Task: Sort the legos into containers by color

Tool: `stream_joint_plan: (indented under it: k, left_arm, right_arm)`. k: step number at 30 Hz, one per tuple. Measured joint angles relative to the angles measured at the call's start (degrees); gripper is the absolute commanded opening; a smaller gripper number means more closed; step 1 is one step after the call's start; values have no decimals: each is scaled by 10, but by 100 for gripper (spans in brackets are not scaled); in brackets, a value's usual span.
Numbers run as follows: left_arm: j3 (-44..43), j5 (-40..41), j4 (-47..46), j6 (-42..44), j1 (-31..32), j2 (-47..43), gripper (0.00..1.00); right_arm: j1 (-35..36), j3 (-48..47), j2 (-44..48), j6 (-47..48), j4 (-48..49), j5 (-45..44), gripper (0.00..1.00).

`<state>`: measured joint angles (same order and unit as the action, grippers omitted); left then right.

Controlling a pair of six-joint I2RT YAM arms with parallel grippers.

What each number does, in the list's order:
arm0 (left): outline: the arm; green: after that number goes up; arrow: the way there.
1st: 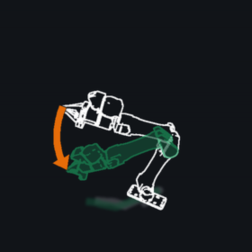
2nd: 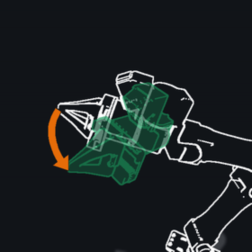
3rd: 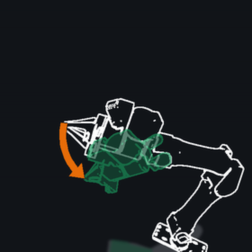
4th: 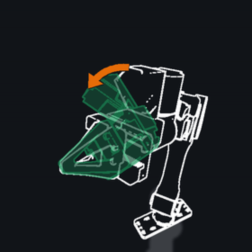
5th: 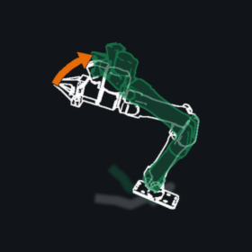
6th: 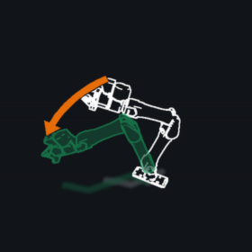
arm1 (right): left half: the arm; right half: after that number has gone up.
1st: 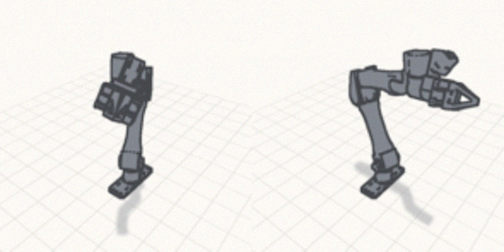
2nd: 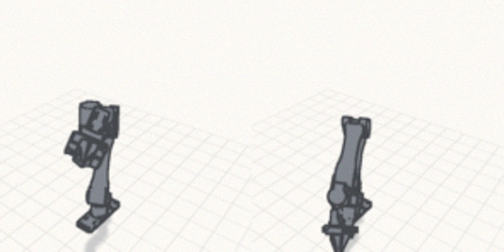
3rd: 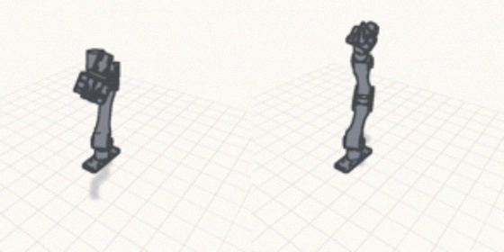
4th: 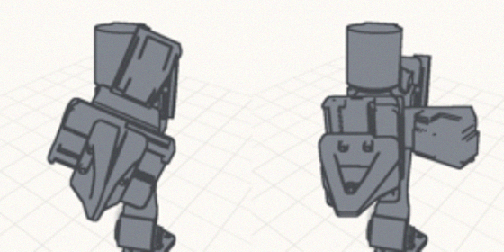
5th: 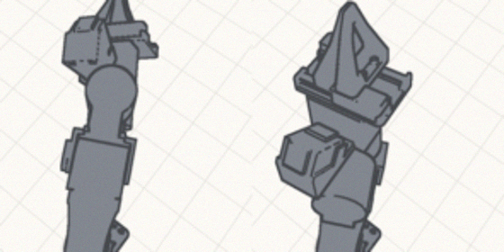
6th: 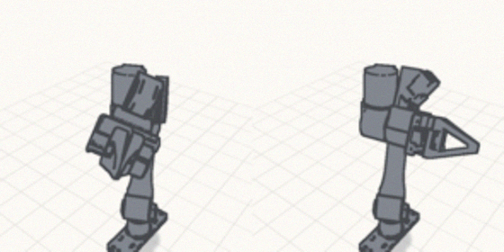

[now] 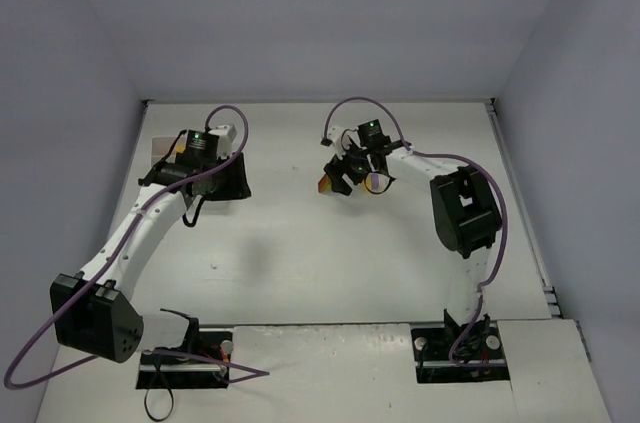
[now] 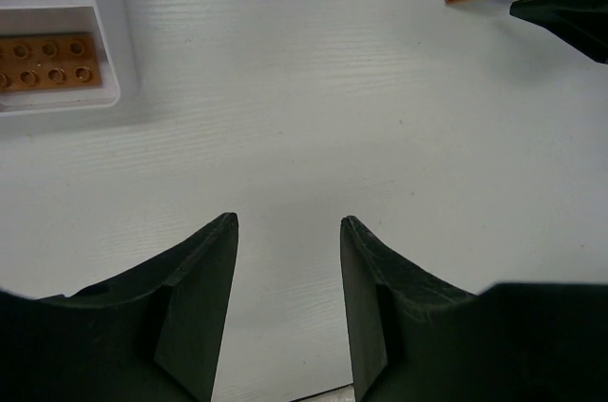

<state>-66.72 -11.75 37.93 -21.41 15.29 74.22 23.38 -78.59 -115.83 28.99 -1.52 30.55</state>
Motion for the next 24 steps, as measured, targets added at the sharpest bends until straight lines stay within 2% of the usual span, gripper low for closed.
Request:
stream_joint_plan:
  k: [8, 16, 19, 21, 22, 23, 24]
  left_arm:
    - [2, 2, 8, 0, 0, 0, 41]
    - [10, 3, 15, 0, 0, -6, 41]
    - [15, 2, 14, 0, 0, -11, 41]
    - [20, 2, 17, -1, 0, -14, 41]
    - [22, 2, 17, -1, 0, -15, 41]
    - [23, 2, 17, -1, 0, -16, 42]
    - [24, 1, 17, -1, 0, -16, 42]
  right_arm:
    - [34, -25, -36, 29, -12, 5, 71]
    - [36, -24, -43, 35, -20, 6, 69]
    - [35, -17, -42, 37, -11, 7, 64]
    - [33, -10, -40, 37, -1, 8, 56]
    - [32, -4, -37, 36, 7, 8, 46]
    - [32, 0, -35, 37, 11, 9, 41]
    - [32, 4, -33, 34, 14, 10, 41]
